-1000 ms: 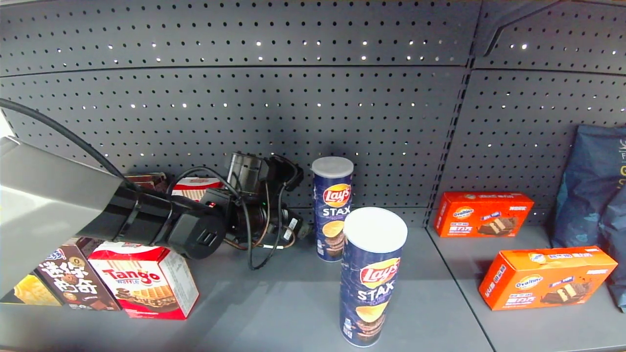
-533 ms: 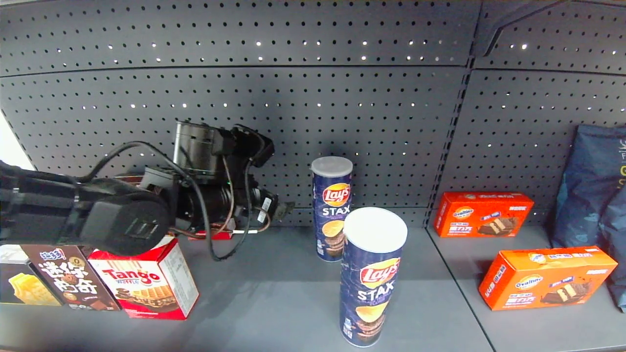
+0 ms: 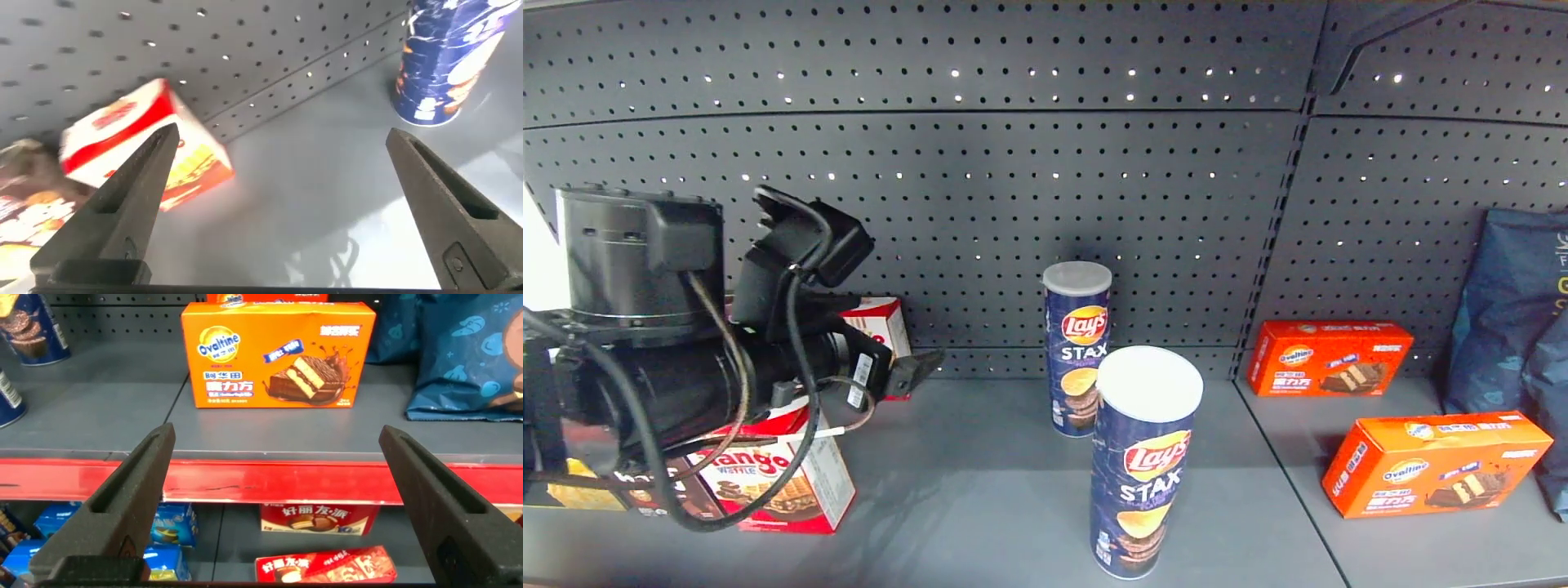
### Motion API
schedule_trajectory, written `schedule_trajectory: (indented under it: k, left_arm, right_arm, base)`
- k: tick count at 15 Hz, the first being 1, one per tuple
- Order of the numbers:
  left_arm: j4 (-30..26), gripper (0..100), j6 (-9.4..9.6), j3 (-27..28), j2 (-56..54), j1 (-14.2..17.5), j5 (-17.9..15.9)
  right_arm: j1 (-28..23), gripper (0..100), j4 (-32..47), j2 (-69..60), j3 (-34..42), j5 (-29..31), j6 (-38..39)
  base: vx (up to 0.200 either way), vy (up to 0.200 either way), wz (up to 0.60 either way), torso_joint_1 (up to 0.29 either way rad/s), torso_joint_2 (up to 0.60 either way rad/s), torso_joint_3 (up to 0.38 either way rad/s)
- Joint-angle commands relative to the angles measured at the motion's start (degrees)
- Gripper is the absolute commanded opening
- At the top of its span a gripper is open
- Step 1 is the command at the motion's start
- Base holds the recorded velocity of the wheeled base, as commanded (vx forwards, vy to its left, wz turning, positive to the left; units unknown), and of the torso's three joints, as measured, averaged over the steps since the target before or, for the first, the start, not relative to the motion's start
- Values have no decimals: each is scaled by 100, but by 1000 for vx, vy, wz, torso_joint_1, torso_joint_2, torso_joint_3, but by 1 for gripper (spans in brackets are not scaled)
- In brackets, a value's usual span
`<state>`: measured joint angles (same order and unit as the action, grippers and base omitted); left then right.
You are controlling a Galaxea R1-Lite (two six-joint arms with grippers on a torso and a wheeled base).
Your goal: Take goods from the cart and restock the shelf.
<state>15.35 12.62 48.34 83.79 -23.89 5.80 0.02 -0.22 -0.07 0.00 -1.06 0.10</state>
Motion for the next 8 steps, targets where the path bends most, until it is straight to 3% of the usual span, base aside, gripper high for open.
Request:
schedule_trajectory:
  k: [1, 3, 4, 5, 6, 7, 8]
  left_arm:
    - [3, 100, 101, -167, -521, -45, 0]
    - [30, 100, 461, -421, -829, -89, 0]
    - [12, 100, 479, -448, -908, -89, -9]
    - [12, 100, 479, -457, -917, -89, -9]
    - [38, 100, 470, -553, -917, -89, 0]
    - [65, 100, 479, -632, -917, -89, -9]
    - [82, 100, 479, -720, -925, -89, -18]
  right_arm:
    - [-2, 100, -4, 7, 0, -8, -1]
    - [-2, 100, -22, 7, -158, -26, -89]
    - [-20, 100, -48, 1009, -1389, 18, -10]
    - [-2, 100, -22, 1835, -2118, 9, 157]
    - [200, 100, -31, 3101, -3313, -439, 641]
    - [332, 100, -31, 3250, -3331, -729, 491]
    - [657, 100, -22, 3611, -3094, -1142, -265]
  base:
    - [0, 0, 0, 0, 0, 0]
    - [0, 0, 0, 0, 0, 0]
    - [0, 0, 0, 0, 0, 0]
    - [0, 0, 0, 0, 0, 0]
    - [0, 0, 0, 0, 0, 0]
    - [0, 0, 0, 0, 0, 0]
    - [0, 0, 0, 0, 0, 0]
